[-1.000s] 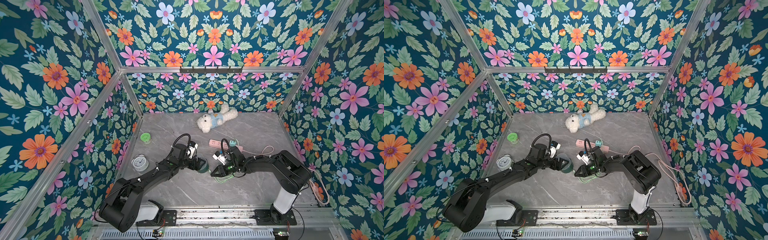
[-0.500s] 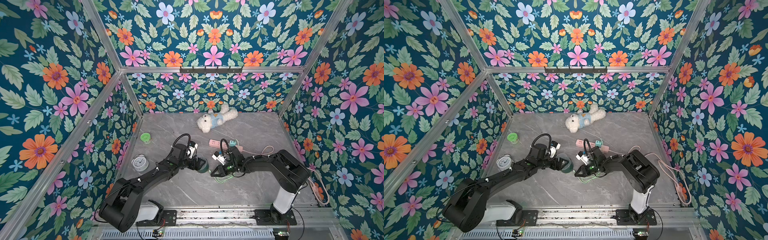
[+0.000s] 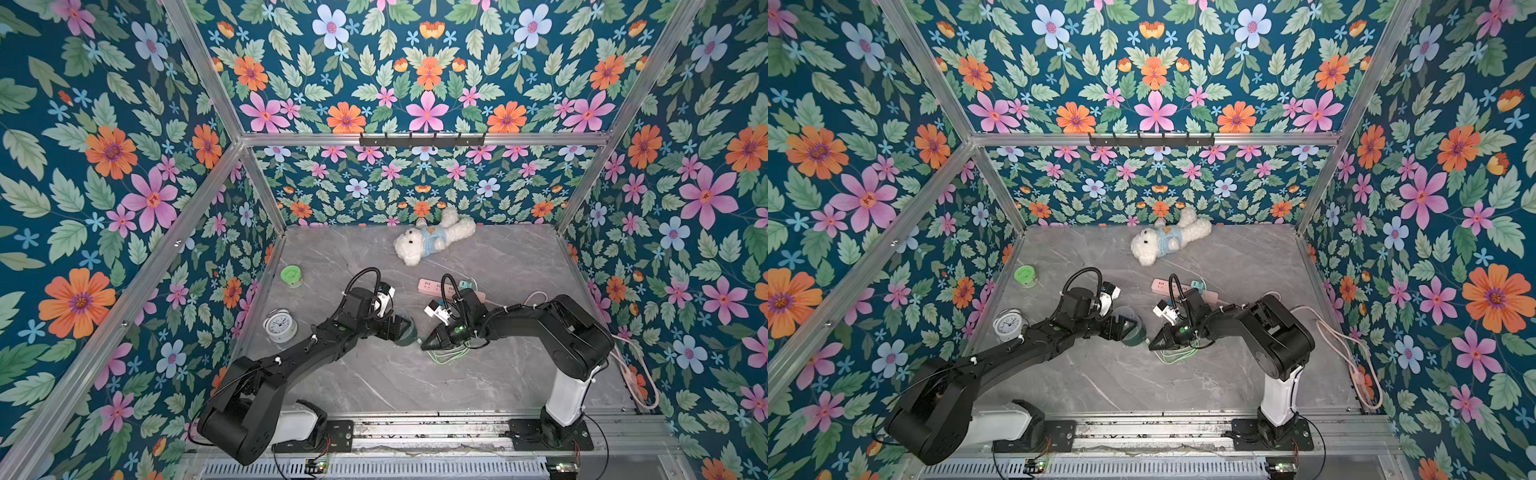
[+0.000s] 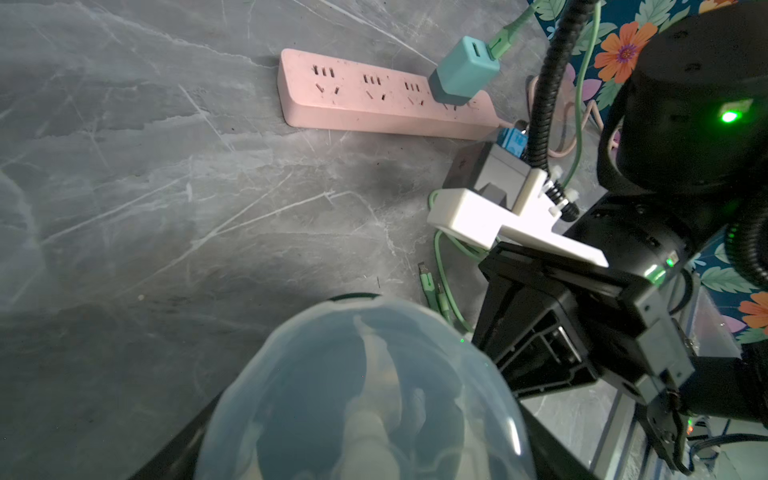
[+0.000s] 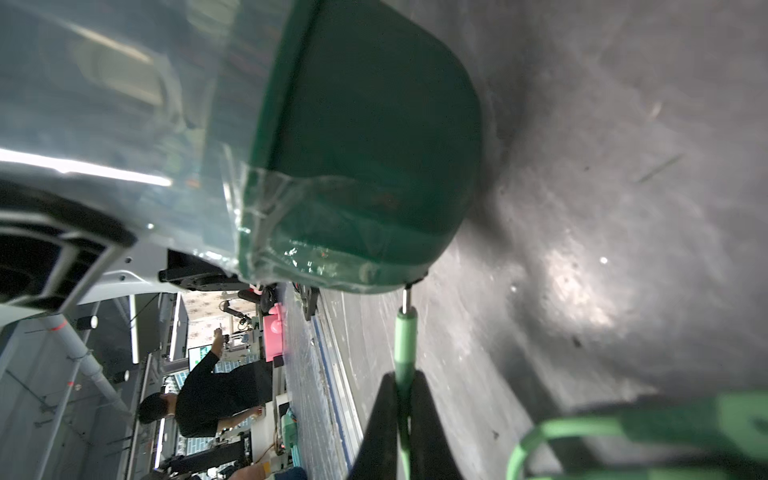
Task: Charge the cordless meat grinders
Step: Pick up the charging cable from the center of the board.
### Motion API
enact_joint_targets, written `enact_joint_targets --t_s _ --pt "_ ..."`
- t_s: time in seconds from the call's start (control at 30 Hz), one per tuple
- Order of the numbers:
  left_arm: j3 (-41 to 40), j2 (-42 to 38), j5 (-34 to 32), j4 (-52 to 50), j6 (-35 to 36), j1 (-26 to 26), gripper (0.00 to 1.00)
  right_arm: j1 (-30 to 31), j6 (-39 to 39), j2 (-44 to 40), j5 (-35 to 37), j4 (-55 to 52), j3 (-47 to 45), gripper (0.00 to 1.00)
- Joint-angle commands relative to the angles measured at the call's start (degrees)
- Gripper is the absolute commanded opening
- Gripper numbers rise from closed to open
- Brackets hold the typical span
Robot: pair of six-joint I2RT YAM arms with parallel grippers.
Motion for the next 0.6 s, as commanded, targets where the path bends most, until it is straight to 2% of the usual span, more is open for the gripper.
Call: enact_joint_targets --t_s 0.0,0.3,0.57 --pt "-0.62 -0.41 0.72 -0.71 0.13 -0.09 0.81 -0.4 2.46 1.26 -4.96 -0.69 1.98 0.05" --pt "-0.29 -0.16 0.87 -0.24 0.23 -0.09 0.81 -1.33 5.06 4.28 -10.8 -4.49 4.56 0.03" --pt "-0.28 -0.77 0.48 -0.73 0.43 -0.09 0.81 -1.77 5.49 5.26 -12.27 -6.52 4.38 0.03"
